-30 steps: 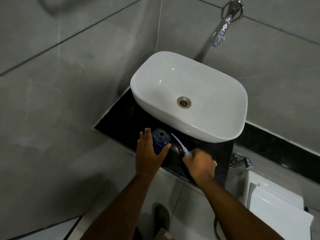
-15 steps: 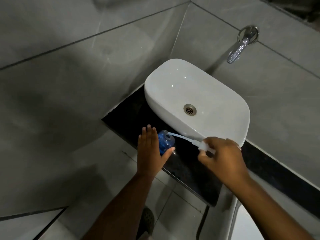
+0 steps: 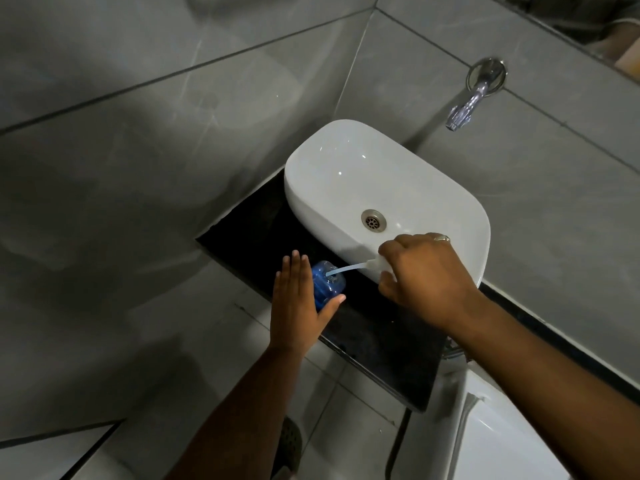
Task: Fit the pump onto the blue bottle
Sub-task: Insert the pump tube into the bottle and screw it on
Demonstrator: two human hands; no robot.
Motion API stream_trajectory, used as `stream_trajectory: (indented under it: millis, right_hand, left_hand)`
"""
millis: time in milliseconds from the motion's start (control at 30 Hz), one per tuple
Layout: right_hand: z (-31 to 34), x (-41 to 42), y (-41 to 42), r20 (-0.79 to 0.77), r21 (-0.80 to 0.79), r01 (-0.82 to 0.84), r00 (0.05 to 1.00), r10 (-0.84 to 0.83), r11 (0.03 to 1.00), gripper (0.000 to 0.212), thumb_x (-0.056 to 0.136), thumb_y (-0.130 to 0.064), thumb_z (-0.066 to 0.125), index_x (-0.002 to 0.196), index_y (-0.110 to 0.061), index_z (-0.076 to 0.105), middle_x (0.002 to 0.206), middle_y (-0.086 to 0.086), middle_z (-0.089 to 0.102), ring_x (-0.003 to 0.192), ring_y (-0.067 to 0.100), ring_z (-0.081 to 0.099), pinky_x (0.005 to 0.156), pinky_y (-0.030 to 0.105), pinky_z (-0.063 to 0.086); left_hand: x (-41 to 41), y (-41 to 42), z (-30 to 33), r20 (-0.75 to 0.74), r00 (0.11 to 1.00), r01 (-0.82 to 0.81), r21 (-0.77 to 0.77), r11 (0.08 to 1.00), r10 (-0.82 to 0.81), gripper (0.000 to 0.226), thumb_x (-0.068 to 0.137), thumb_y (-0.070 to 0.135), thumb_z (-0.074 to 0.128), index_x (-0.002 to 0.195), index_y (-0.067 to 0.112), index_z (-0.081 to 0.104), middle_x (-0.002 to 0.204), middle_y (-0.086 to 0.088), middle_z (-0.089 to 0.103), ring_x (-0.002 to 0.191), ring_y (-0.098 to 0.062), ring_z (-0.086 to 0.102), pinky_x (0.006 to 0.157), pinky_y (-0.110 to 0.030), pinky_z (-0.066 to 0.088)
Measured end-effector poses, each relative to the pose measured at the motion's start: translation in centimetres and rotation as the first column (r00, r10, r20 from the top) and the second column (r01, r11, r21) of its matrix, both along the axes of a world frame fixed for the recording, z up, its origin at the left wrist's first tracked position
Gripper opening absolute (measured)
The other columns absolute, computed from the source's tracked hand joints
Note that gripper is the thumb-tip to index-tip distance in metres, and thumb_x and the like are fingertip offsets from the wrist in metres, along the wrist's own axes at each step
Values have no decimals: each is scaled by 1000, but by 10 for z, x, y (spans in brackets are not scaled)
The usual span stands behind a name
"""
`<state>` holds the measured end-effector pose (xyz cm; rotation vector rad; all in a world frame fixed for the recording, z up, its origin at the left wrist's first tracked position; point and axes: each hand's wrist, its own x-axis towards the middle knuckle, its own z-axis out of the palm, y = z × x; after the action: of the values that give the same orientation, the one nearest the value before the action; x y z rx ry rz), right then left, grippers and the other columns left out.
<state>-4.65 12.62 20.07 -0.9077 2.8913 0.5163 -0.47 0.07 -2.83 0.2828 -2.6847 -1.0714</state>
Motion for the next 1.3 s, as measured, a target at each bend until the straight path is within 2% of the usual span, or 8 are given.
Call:
stream_trajectory:
  millis: [433, 600, 733, 867, 1033, 1133, 1267, 1300]
  right_hand:
    - [-13, -6, -21, 20, 71, -158, 987, 157, 985, 22, 79, -15, 56, 99, -8, 62, 94, 13, 66, 86, 37, 62, 75, 39, 45]
    - [-45, -22, -42, 153, -40, -194, 968, 198, 980, 29, 80, -18, 63, 108, -11, 67, 97, 10, 63, 91, 32, 62, 67, 33, 37]
    - [-62, -32, -44, 293, -155, -117, 943, 159, 981, 32, 79, -18, 65, 111, -14, 69, 102, 8, 64, 93, 28, 63, 77, 36, 54]
    - [-70, -40, -36, 405, -304, 51, 911, 80, 951, 31, 77, -15, 67, 108, -11, 67, 103, 12, 72, 94, 28, 66, 80, 41, 57]
    - [-75, -43, -25, 458, -388, 187, 889, 12, 903, 12, 75, -27, 72, 80, -18, 66, 78, 1, 70, 74, 19, 65, 66, 37, 54]
    - [-81, -43, -25, 391, -369, 237, 917, -81, 899, 28, 73, -48, 67, 63, -26, 53, 66, -3, 63, 63, 16, 61, 54, 29, 45]
    - [-81, -41, -26, 494, -433, 237, 870, 9, 870, 44, 74, -28, 72, 116, -18, 64, 115, 1, 67, 106, 18, 61, 84, 25, 45]
    - [-81, -40, -26, 489, -428, 214, 872, 26, 878, 43, 76, -23, 71, 117, -17, 64, 116, 2, 67, 108, 19, 61, 86, 25, 47]
  left_hand:
    - [-2, 2, -2, -24, 1000, -5, 59, 998, 7, 98, 81, 67, 52, 151, 9, 14, 160, -15, 15, 148, -25, 7, 119, -43, 13]
    - [-1, 2, -3, -25, 1000, 13, 54, 998, -12, 99, 80, 74, 36, 152, 10, 12, 160, -14, 14, 148, -26, 7, 118, -45, 12]
    - [0, 0, -5, -28, 1000, 8, 26, 1000, -7, 100, 80, 76, 34, 152, 10, 12, 159, -13, 13, 148, -28, 8, 118, -46, 12]
    - [-1, 0, -5, -28, 1000, -1, 22, 1000, 1, 99, 81, 73, 45, 151, 11, 14, 159, -12, 14, 148, -28, 9, 117, -46, 15]
    - [-2, 0, -4, -35, 999, -13, -7, 1000, 12, 99, 81, 72, 48, 151, 14, 11, 159, -11, 13, 147, -28, 11, 117, -47, 17]
    - [-2, 1, -4, -29, 999, -34, -27, 999, 33, 98, 81, 74, 45, 151, 14, 10, 159, -11, 12, 147, -29, 10, 117, -45, 12]
    - [-3, 3, -8, -26, 999, -30, -11, 999, 30, 98, 84, 75, 38, 152, 14, 5, 161, -10, 9, 149, -26, 5, 118, -43, 7]
    - [-3, 3, -9, -27, 999, -27, -6, 1000, 27, 97, 84, 75, 38, 152, 14, 4, 161, -10, 9, 149, -26, 5, 118, -43, 8]
